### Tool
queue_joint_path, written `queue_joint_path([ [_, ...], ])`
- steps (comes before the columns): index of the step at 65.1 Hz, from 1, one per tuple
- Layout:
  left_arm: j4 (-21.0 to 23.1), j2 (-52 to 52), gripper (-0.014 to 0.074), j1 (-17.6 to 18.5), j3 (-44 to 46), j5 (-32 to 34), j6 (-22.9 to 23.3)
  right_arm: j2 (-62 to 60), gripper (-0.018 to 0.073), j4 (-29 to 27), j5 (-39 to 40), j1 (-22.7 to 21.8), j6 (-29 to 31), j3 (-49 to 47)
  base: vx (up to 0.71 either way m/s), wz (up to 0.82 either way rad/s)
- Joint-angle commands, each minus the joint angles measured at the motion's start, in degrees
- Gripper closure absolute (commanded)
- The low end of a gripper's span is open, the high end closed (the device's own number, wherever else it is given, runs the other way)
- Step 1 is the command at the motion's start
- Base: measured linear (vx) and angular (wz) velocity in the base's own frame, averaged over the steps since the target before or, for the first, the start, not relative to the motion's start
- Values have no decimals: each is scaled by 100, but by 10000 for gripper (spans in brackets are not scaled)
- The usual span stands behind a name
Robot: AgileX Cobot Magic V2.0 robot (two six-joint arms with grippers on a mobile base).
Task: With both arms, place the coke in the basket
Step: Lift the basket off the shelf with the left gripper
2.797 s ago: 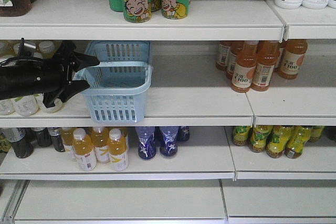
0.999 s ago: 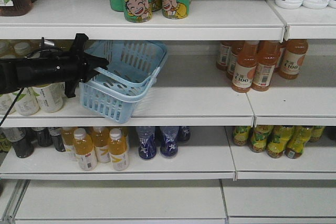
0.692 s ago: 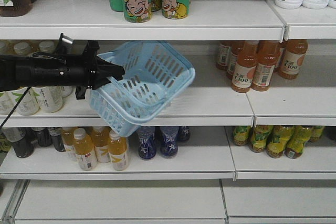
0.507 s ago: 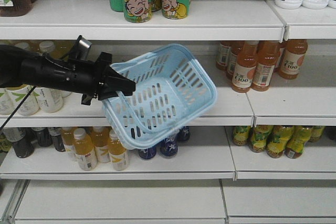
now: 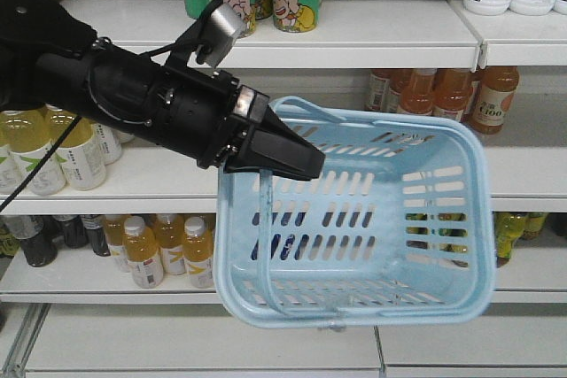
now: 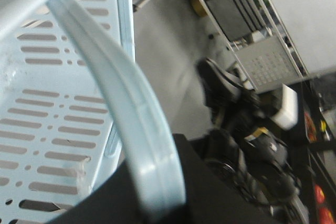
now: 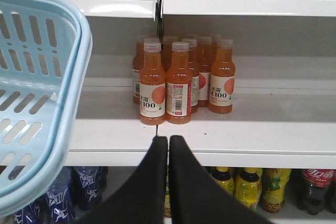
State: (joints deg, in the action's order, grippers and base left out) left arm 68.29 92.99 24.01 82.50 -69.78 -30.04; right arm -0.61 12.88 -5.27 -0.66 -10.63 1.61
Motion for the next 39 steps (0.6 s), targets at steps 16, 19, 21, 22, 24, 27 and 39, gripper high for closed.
queue_joint_path([
  [16,213,-1288,603,585,156,100,334,-75,564,44,422,-39,40,42,0,0],
  [19,197,-1497,603,707,-39,270,404,-75,564,44,422,-39,40,42,0,0],
  [21,202,-1695,603,775,-213,507,416,-75,564,44,422,-39,40,42,0,0],
  [22,202,-1735,603,805,-262,560,416,-75,564,44,422,-39,40,42,0,0],
  [24,208,-1893,603,854,-538,777,416,-75,564,44,422,-39,40,42,0,0],
  [27,231,-2173,603,909,-921,1164,446,-75,564,44,422,-39,40,42,0,0],
  [39,1169,-2911,603,910,-2398,1919,448,-75,564,44,428,-39,40,42,0,0],
])
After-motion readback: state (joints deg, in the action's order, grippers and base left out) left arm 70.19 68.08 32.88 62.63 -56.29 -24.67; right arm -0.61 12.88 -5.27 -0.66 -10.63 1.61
